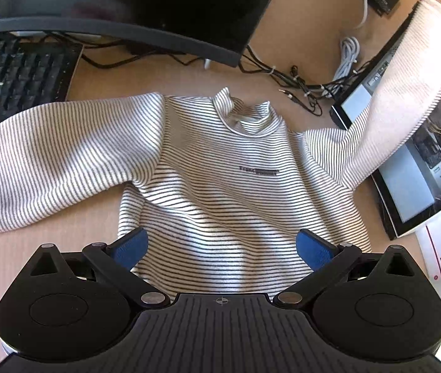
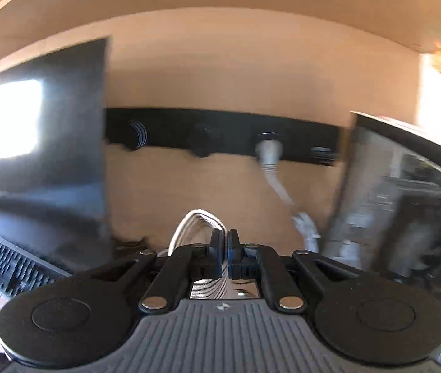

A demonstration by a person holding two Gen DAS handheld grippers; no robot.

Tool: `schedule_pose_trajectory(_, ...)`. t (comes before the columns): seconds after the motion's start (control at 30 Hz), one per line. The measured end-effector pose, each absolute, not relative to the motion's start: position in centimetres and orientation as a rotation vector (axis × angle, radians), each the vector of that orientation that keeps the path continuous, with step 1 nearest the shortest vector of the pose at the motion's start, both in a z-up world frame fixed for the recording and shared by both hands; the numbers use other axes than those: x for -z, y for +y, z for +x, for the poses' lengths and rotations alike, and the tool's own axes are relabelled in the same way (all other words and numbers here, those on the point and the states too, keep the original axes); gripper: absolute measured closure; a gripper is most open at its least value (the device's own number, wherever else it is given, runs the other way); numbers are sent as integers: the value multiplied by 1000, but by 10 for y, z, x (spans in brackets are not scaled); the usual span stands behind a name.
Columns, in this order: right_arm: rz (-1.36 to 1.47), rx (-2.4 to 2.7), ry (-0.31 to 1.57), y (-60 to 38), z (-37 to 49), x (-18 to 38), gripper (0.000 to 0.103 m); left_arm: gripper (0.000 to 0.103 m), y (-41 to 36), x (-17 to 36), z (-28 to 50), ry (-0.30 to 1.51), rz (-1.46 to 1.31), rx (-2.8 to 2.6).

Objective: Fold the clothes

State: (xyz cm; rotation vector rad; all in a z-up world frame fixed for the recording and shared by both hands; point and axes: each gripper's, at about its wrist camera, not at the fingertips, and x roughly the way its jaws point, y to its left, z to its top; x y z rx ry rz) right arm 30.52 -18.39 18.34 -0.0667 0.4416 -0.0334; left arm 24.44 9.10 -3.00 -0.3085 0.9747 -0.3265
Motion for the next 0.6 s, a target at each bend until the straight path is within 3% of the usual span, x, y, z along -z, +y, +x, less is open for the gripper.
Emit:
schedule_pose_trajectory(0.43, -133, -126, 492, -113, 358, -139, 99, 0, 101, 40, 236, 1005, -326, 301)
schedule_pose_trajectory(0.6, -131, -159, 465, -106, 367, -135, 76, 0, 101, 43, 237, 1012, -337, 288)
